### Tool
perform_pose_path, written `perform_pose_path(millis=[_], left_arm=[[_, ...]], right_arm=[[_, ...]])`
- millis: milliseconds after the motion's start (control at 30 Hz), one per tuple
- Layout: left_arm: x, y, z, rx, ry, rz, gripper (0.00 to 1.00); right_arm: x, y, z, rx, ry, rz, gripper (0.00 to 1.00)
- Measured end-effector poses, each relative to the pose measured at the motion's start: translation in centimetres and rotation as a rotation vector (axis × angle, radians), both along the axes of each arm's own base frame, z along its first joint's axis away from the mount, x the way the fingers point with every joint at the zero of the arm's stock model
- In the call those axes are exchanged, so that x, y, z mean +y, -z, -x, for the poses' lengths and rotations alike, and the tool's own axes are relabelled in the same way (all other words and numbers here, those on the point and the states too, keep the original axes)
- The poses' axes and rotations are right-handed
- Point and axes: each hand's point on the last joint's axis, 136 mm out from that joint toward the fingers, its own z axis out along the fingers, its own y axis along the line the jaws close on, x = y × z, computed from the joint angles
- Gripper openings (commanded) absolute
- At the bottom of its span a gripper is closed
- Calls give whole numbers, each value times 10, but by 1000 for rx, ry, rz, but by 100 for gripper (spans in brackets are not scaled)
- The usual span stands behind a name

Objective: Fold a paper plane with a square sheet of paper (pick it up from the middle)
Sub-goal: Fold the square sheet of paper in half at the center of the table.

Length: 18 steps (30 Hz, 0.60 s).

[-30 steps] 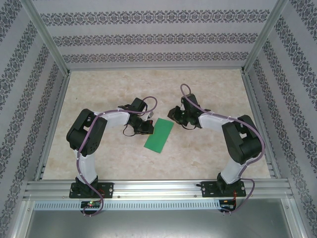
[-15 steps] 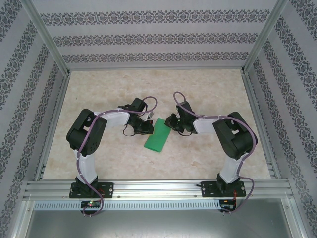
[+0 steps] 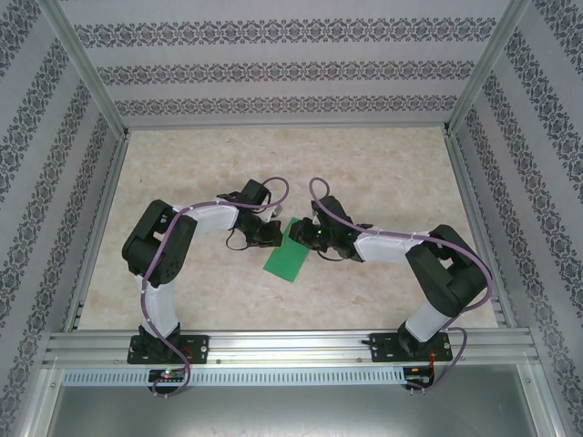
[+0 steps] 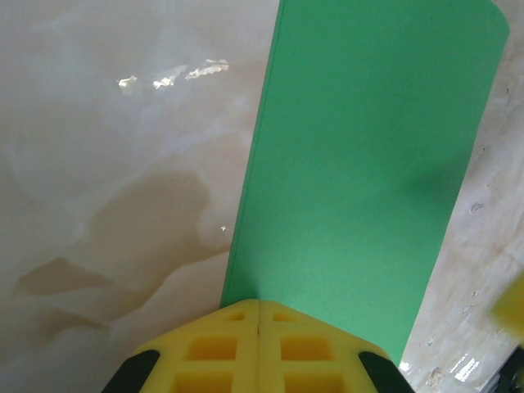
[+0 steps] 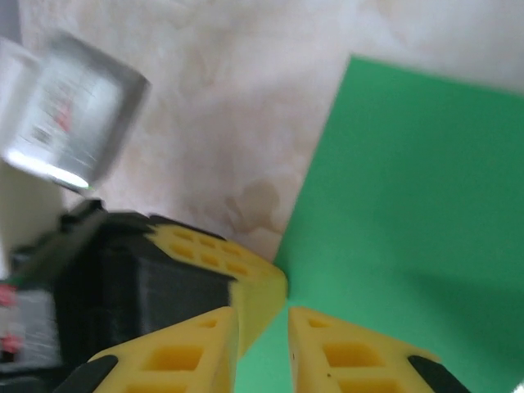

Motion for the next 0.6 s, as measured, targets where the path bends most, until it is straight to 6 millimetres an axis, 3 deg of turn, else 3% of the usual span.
perform_pose_path(millis=[100,133,367,600], left_arm=[[0,0,0,0,0,0,0],[0,0,0,0,0,0,0],[0,0,0,-2,-1,-2,0],[1,-1,0,-2,-2,-3,0]], right_arm=[[-12,34,19,72,25,36,22],[-12,35,19,68,33,19,22],[-12,31,19,60,56,18,24],[8,3,39,18,-12,-2,24]])
